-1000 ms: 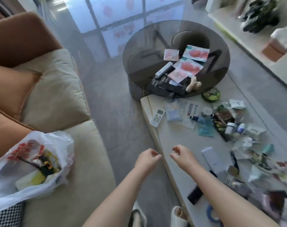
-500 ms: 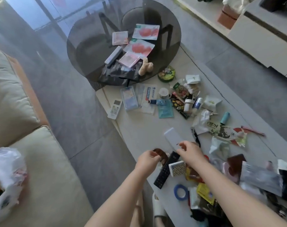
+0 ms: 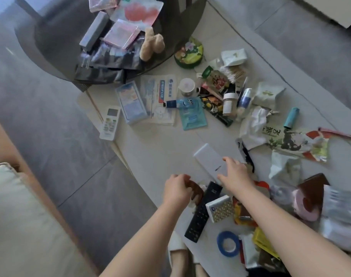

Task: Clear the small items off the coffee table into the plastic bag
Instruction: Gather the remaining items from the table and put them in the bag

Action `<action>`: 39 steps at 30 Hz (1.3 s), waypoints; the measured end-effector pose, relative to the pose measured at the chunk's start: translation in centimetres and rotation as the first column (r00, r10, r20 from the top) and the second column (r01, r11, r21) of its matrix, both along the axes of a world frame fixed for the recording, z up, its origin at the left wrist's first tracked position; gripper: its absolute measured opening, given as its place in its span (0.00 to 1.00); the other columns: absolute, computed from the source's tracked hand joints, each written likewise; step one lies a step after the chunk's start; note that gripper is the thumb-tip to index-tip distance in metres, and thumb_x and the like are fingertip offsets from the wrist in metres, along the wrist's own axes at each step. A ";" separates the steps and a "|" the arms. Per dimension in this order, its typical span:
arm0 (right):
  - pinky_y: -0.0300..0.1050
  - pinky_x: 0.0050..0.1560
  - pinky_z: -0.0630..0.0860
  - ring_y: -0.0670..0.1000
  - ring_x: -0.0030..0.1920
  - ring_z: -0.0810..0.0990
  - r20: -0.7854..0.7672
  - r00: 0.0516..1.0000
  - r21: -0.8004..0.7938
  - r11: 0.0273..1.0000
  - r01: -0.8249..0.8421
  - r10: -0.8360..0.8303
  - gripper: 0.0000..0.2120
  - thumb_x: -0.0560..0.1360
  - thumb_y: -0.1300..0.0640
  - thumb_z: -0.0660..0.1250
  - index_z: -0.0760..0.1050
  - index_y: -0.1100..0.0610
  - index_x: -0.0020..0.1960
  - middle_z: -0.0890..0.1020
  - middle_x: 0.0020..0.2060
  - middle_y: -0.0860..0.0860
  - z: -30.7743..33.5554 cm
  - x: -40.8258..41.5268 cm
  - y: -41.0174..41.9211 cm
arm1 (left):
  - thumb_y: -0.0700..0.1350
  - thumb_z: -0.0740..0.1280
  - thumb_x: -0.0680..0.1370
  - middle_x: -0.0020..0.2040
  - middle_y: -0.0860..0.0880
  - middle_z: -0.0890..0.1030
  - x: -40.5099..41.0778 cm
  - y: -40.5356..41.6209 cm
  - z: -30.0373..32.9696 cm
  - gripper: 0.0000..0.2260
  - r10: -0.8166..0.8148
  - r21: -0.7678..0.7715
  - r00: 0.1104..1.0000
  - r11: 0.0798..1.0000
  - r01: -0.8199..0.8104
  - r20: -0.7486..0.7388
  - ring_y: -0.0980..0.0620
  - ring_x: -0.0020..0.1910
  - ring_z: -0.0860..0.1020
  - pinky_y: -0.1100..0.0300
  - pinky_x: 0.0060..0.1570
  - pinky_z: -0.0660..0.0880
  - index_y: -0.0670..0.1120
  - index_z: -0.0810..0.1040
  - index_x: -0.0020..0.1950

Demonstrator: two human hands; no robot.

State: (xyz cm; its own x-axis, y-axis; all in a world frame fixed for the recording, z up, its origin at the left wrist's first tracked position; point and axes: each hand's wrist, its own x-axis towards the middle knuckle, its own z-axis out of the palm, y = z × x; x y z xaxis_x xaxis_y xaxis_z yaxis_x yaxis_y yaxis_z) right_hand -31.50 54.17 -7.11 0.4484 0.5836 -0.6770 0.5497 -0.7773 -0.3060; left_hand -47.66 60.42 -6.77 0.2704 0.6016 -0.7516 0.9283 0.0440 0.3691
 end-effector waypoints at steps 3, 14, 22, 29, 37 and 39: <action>0.50 0.63 0.68 0.57 0.66 0.65 0.041 0.999 -0.011 0.999 -0.033 0.033 0.28 0.75 0.54 0.67 0.61 0.58 0.71 0.69 0.66 0.57 -1.9 -0.4 0.4 | 0.38 0.64 0.75 0.63 0.46 0.70 0.3 -0.2 -2.2 0.19 0.016 -0.004 1.000 1.000 -0.016 0.000 0.46 0.64 0.68 0.55 0.64 0.70 0.49 0.74 0.66; 0.50 0.59 0.70 0.57 0.61 0.69 0.277 0.959 -0.007 0.998 -0.058 0.058 0.33 0.69 0.44 0.72 0.62 0.56 0.66 0.70 0.62 0.57 -4.2 -1.4 0.8 | 0.52 0.72 0.72 0.55 0.50 0.72 -1.0 -0.1 -5.1 0.17 -0.120 0.082 0.991 0.989 0.124 -0.055 0.48 0.56 0.71 0.54 0.55 0.73 0.51 0.73 0.59; 0.47 0.41 0.74 0.54 0.47 0.73 0.101 0.992 0.120 0.990 0.068 -0.080 0.15 0.74 0.53 0.69 0.64 0.56 0.52 0.73 0.52 0.56 -3.4 -0.3 1.3 | 0.56 0.67 0.76 0.48 0.49 0.76 -1.8 -0.4 -4.6 0.14 0.010 -0.001 1.000 1.000 -0.010 0.012 0.51 0.43 0.76 0.60 0.40 0.72 0.46 0.75 0.53; 0.41 0.29 0.60 0.52 0.42 0.70 0.005 0.983 0.091 0.979 0.180 -0.181 0.14 0.76 0.52 0.66 0.62 0.56 0.49 0.70 0.45 0.51 0.4 0.6 -1.8 | 0.50 0.64 0.79 0.43 0.47 0.79 -3.3 -2.6 -1.1 0.09 0.370 -0.293 0.927 0.894 -0.340 0.055 0.52 0.41 0.77 0.58 0.42 0.75 0.44 0.73 0.52; 0.45 0.43 0.73 0.54 0.49 0.74 -0.331 0.760 -0.041 0.813 0.581 -0.560 0.20 0.76 0.55 0.66 0.65 0.62 0.63 0.75 0.55 0.57 2.5 -2.1 -7.3 | 0.46 0.62 0.80 0.45 0.46 0.78 -3.6 -6.4 1.8 0.07 0.574 -0.411 0.819 0.753 -0.514 0.028 0.50 0.44 0.77 0.55 0.47 0.78 0.44 0.71 0.55; 0.46 0.43 0.73 0.55 0.49 0.75 -0.342 0.721 -0.090 0.785 0.614 -0.603 0.19 0.77 0.54 0.66 0.66 0.63 0.62 0.76 0.56 0.58 2.0 -3.4 -8.4 | 0.47 0.62 0.80 0.49 0.45 0.77 -3.1 -7.0 1.8 0.11 0.590 -0.407 0.807 0.740 -0.535 0.010 0.49 0.48 0.76 0.53 0.52 0.77 0.44 0.70 0.59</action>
